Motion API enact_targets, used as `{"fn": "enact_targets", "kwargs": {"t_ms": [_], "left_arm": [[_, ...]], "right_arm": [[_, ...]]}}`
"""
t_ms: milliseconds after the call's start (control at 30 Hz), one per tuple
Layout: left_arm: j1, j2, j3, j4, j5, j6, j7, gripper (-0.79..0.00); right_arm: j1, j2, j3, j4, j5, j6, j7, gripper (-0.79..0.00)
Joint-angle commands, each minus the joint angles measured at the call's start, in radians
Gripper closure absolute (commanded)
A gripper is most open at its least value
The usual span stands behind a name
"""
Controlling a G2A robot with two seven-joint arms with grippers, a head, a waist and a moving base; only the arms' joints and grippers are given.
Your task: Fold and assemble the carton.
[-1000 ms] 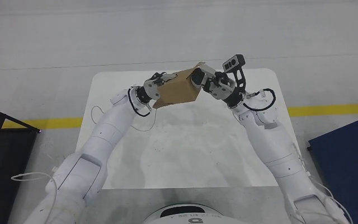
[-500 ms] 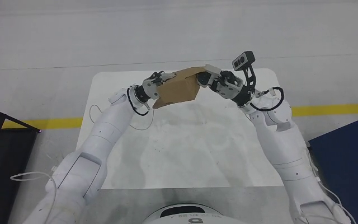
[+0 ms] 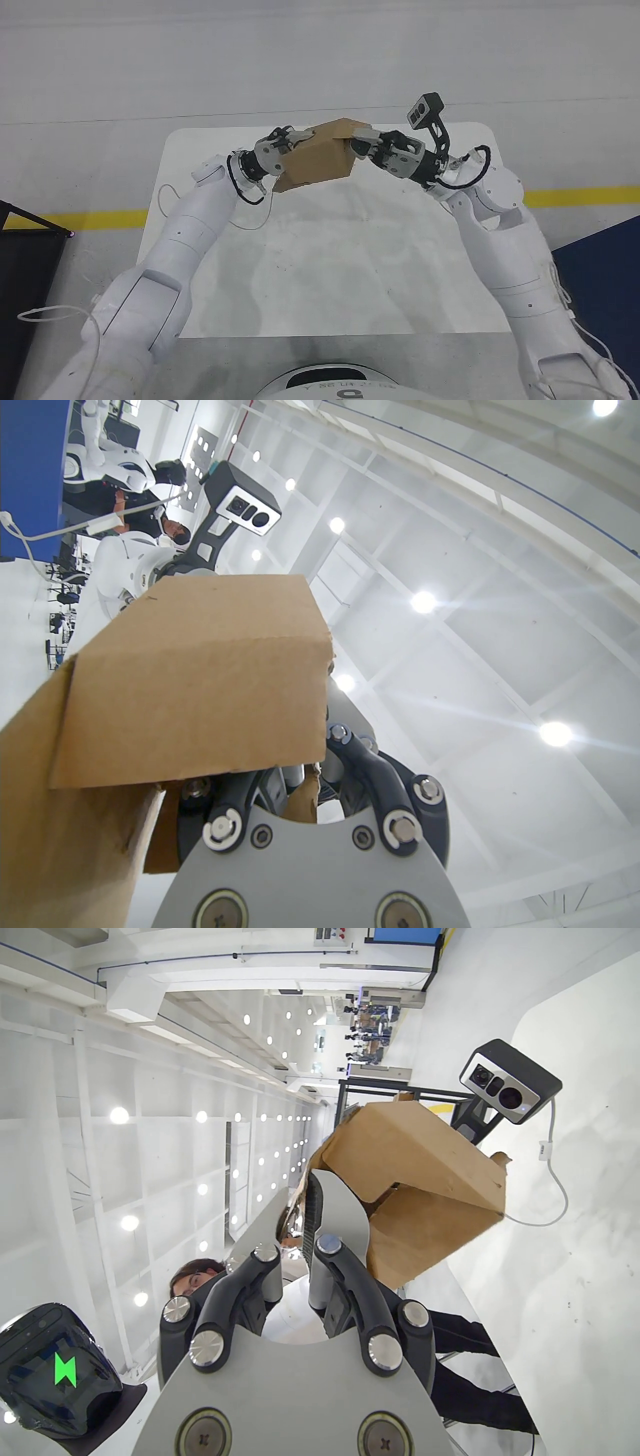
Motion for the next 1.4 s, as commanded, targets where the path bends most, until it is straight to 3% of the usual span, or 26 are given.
{"fn": "enact_targets", "kwargs": {"t_ms": [0, 300, 333, 367, 400, 433, 467, 500, 633, 767, 833, 1167, 1367], "left_arm": [[-0.002, -0.001, -0.002, 0.002, 0.001, 0.001, -0.001, 0.000], [-0.018, -0.011, -0.004, 0.014, 0.021, 0.012, -0.002, 0.000], [-0.020, -0.012, -0.004, 0.015, 0.023, 0.013, -0.002, 0.000], [-0.021, -0.013, -0.004, 0.016, 0.023, 0.015, -0.002, 0.000], [-0.022, -0.014, -0.005, 0.017, 0.023, 0.015, -0.002, 0.000], [-0.023, -0.015, -0.005, 0.018, 0.023, 0.016, -0.002, 0.000], [-0.022, -0.016, -0.007, 0.016, 0.019, 0.018, -0.002, 0.000], [-0.021, -0.017, -0.007, 0.016, 0.017, 0.020, -0.002, 0.000], [-0.019, -0.020, -0.009, 0.015, 0.009, 0.031, -0.002, 0.000], [-0.016, -0.022, -0.011, 0.013, 0.000, 0.038, -0.002, 0.000], [-0.014, -0.023, -0.012, 0.013, -0.005, 0.041, -0.002, 0.000], [-0.014, -0.023, -0.016, 0.005, -0.001, 0.040, -0.002, 0.000], [0.000, -0.019, -0.026, -0.009, -0.013, 0.042, -0.002, 0.000]], "right_arm": [[0.000, 0.002, 0.006, -0.003, -0.010, 0.007, -0.002, 0.000], [-0.013, 0.019, 0.049, -0.041, -0.062, 0.130, 0.014, 0.000], [-0.015, 0.020, 0.050, -0.042, -0.057, 0.145, 0.016, -0.034], [-0.015, 0.020, 0.050, -0.043, -0.054, 0.155, 0.015, -0.139], [-0.015, 0.021, 0.050, -0.044, -0.051, 0.159, 0.013, -0.329], [-0.015, 0.020, 0.049, -0.045, -0.046, 0.160, 0.009, -0.400], [-0.014, 0.019, 0.048, -0.045, -0.036, 0.155, -0.001, -0.588], [-0.014, 0.019, 0.047, -0.045, -0.030, 0.149, -0.007, -0.680], [-0.008, 0.014, 0.044, -0.038, -0.003, 0.105, -0.044, -0.785], [-0.005, 0.007, 0.041, -0.020, 0.060, 0.058, -0.072, -0.782], [-0.004, 0.003, 0.038, -0.008, 0.095, 0.036, -0.083, -0.733], [0.008, -0.012, 0.032, 0.039, 0.242, -0.027, -0.097, -0.653], [0.001, -0.019, 0.041, 0.047, 0.330, -0.066, -0.083, -0.677]]}}
